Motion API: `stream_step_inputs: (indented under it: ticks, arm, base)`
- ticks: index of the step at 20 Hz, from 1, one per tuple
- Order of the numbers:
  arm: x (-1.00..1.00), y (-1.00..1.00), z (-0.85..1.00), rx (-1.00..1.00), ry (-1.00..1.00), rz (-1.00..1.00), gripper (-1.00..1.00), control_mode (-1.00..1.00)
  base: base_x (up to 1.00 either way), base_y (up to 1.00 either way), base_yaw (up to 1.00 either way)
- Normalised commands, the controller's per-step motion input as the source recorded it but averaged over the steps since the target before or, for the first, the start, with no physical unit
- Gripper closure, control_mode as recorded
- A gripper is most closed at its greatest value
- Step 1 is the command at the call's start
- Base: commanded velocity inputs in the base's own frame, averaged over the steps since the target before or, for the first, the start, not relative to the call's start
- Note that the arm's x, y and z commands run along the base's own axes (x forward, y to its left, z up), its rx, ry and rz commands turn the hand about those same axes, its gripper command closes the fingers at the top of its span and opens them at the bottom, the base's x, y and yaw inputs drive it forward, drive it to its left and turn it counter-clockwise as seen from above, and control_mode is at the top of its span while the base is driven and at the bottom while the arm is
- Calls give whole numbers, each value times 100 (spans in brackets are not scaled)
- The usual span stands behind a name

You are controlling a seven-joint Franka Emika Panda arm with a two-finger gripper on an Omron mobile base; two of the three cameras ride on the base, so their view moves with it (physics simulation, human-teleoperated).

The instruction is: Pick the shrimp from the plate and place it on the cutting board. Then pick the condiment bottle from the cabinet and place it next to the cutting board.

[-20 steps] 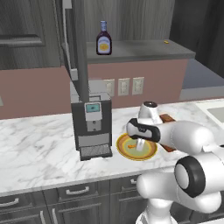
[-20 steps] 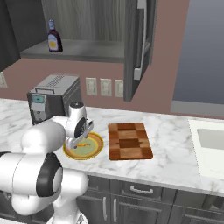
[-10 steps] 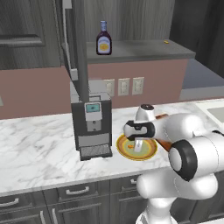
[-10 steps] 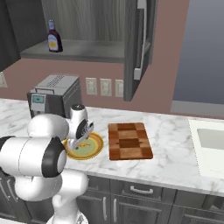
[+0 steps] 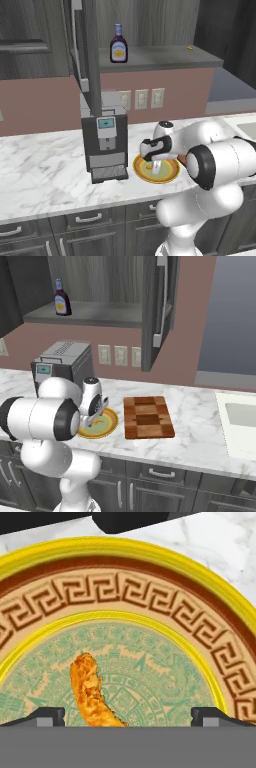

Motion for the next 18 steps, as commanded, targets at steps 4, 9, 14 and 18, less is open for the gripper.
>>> stream_step_inputs:
  ticks: [4, 9, 14, 18]
  arm:
    - [19, 0, -20, 0, 0, 1, -100, -100]
    - [21, 0, -19, 0, 0, 1, -100, -100]
    - [19, 1, -22, 0, 0, 1, 100, -100]
    - [12, 3, -22, 0, 0, 1, 100, -100]
  base:
    - [0, 0, 0]
    - [0, 0, 0]
    - [0, 0, 0]
    - [0, 0, 0]
